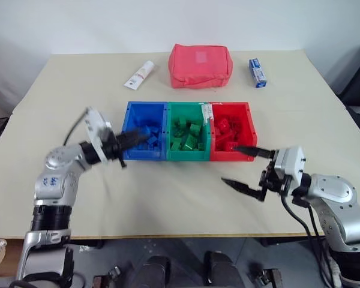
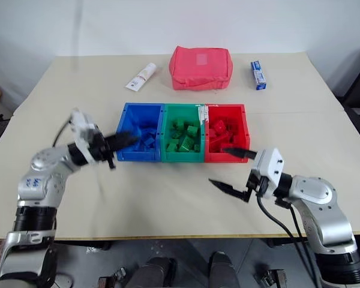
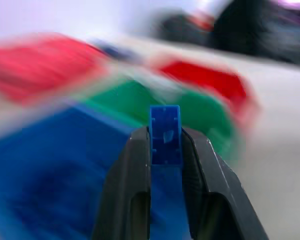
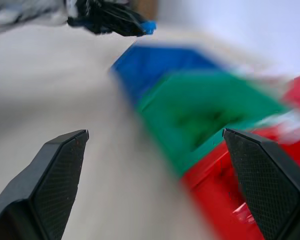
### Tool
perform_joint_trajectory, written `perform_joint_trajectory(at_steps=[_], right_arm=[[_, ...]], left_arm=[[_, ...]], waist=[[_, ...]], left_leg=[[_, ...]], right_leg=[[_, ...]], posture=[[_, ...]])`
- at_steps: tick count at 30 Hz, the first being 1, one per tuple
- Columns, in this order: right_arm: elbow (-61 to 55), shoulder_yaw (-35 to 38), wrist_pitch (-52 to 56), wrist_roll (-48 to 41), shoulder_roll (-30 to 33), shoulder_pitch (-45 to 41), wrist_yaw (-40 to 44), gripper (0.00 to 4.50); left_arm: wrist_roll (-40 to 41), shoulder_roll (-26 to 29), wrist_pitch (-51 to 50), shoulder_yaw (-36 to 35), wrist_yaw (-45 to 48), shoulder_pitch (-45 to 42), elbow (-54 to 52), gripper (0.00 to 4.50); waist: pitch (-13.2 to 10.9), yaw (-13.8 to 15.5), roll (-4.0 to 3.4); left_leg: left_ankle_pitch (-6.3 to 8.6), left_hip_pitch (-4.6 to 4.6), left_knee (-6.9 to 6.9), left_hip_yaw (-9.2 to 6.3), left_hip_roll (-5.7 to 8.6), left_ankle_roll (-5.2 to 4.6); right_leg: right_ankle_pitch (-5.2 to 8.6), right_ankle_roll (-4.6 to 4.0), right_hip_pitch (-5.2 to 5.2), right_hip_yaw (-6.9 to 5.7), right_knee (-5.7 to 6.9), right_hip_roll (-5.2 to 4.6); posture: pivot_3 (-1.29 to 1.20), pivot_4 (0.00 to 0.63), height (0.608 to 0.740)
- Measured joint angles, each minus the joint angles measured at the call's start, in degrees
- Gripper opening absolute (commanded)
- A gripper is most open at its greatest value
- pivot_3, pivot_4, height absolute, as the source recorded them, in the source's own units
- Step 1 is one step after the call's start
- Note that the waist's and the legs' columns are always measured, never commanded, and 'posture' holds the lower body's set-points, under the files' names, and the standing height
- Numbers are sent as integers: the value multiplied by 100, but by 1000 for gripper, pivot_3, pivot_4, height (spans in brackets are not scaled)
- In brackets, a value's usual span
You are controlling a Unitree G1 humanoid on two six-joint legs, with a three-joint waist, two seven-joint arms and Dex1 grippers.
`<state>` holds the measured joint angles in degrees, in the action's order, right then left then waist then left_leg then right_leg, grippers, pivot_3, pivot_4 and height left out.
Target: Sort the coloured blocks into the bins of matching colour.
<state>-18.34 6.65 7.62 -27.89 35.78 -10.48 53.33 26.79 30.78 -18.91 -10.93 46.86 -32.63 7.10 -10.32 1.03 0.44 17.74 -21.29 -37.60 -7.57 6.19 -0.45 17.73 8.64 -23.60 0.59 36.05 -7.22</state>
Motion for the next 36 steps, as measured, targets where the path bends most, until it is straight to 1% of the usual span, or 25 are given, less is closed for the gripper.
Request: perform_joint_trajectory(at_steps=[2, 6, 8, 11, 14, 17, 19, 24, 29, 30, 32, 36], right_arm=[[0, 38, 22, 1, -59, -59, -184, 4500], [5, 37, 88, 23, -56, -158, -246, 4500], [25, 33, 115, 40, -50, -229, -246, 4500], [55, 33, 119, 81, -28, -262, -227, 4500], [101, 34, 118, 101, 74, -267, -123, 4500], [287, 62, 122, 97, 290, -268, 84, 4500], [359, 61, 124, 91, 391, -249, 234, 4500], [582, 35, 85, 103, 450, -232, 621, 4500], [743, -89, -121, 229, 667, -50, 1101, 4500], [752, -99, -128, 235, 734, 49, 1219, 4500], [769, -185, -160, 270, 809, 145, 1429, 4500], [1022, -195, -406, 399, 778, 208, 1544, 4500]], left_arm=[[-80, -70, -175, 1, -374, -61, 1, 466], [-418, -137, -405, 292, -781, -190, 181, 466], [-528, -187, -428, 351, -907, -379, 356, 1209], [-623, -198, -410, 408, -929, -529, 475, 1983], [-660, -297, -357, 502, -830, -492, 498, 2955], [-593, -194, -261, 459, -534, -293, 398, 3802], [-563, -12, -232, 375, -386, -137, 293, 3802], [-409, 759, -81, -42, 219, 655, -118, 3802], [-362, 1477, 237, -414, 1013, 2024, -449, 3802], [-362, 1555, 310, -493, 1114, 2247, -454, 3802], [-358, 1538, 503, -693, 1149, 2563, -458, 3802], [-397, 1302, 903, -919, 938, 2889, -497, 3802]], waist=[[0, 7, 0], [0, 27, 1], [0, 32, 1], [0, 28, 0], [0, 19, 1], [-1, -4, 1], [-1, -25, 1], [0, -111, 0], [0, -110, 0], [0, -106, 0], [0, -78, 0], [0, -18, 0]], left_leg=[[0, 0, 6, 0, 1, -1], [1, -3, 5, 0, 3, -2], [1, -3, 1, 0, 2, -2], [0, -3, 4, 1, 3, -1], [1, -3, 6, 3, 2, -2], [1, -3, 8, 6, -1, -1], [0, -3, 10, 6, -2, -1], [0, -1, 18, 7, -3, -1], [1, 2, 32, 9, -4, -2], [1, 2, 32, 9, -4, -3], [1, 2, 28, 6, -2, -4], [0, 10, 24, 7, 1, -4]], right_leg=[[0, 0, -1, 0, -4, 0], [0, 0, -2, -1, -7, 0], [0, 0, -1, -1, -6, 1], [0, 0, -1, -1, -6, 0], [0, 0, -3, 0, -7, 1], [0, 0, -5, 2, -8, 1], [0, 0, -6, 2, -7, 2], [0, 0, -6, 6, -10, -1], [2, -4, -6, 8, -18, -10], [2, -4, -5, 7, -21, -17], [2, -5, 0, 2, -21, -19], [0, -2, 9, 1, -19, -19]], posture=[[0, 150, 740], [0, 150, 740], [0, 150, 740], [0, 150, 740], [0, 150, 740], [0, 150, 740], [0, 150, 740], [0, 150, 740], [0, 150, 740], [0, 150, 740], [0, 150, 740], [0, 150, 740]])
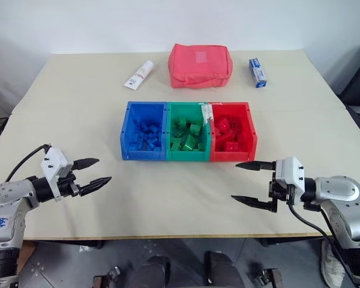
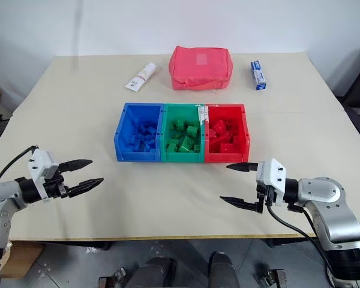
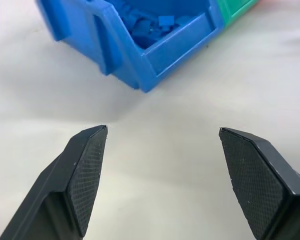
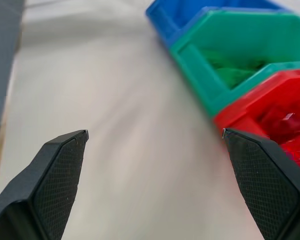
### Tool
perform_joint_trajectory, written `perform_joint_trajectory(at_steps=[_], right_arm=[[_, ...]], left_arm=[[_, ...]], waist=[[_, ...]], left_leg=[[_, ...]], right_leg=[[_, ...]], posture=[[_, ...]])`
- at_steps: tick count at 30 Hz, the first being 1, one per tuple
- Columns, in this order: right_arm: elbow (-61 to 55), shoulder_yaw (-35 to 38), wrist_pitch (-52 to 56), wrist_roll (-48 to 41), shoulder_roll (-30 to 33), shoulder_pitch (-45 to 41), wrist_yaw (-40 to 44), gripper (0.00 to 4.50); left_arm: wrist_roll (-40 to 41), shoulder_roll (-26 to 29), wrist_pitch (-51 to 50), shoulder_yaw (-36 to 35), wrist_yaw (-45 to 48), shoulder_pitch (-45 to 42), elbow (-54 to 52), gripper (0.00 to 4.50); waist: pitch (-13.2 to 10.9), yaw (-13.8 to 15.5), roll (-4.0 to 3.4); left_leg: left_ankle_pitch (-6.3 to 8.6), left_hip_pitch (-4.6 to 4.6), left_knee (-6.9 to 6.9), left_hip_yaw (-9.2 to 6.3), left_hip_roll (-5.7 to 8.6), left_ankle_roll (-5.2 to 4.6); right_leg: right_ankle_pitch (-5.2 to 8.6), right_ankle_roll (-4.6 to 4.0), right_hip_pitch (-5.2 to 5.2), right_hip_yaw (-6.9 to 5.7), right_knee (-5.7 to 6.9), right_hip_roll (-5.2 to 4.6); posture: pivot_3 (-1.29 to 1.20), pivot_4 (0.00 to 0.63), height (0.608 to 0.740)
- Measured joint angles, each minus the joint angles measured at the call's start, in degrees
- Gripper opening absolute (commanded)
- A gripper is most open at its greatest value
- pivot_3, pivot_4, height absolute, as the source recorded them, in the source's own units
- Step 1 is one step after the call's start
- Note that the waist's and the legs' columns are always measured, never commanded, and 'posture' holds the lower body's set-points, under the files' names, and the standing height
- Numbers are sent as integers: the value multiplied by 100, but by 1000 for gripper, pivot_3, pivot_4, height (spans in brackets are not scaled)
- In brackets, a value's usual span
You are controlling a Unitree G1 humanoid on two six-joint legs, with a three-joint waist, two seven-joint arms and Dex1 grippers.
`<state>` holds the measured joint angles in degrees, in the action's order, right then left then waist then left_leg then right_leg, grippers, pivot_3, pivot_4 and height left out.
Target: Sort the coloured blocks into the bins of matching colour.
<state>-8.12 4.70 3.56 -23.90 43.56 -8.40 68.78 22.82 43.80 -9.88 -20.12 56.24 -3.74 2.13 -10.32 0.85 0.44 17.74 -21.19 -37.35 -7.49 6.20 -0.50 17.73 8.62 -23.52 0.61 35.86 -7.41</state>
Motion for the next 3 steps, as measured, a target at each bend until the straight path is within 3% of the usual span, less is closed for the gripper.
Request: perform_joint_trajectory(at_steps=[3], right_arm=[[194, 4, -130, 80, -187, -14, -149, 4500]], left_arm=[[-103, -353, 136, -2, -433, 172, -239, 3802]], waist=[[0, 16, 0]], left_leg=[[0, -1, 3, 1, -1, 0]], right_leg=[[0, 0, -5, 1, 4, 0]], posture=[[0, 150, 740]])
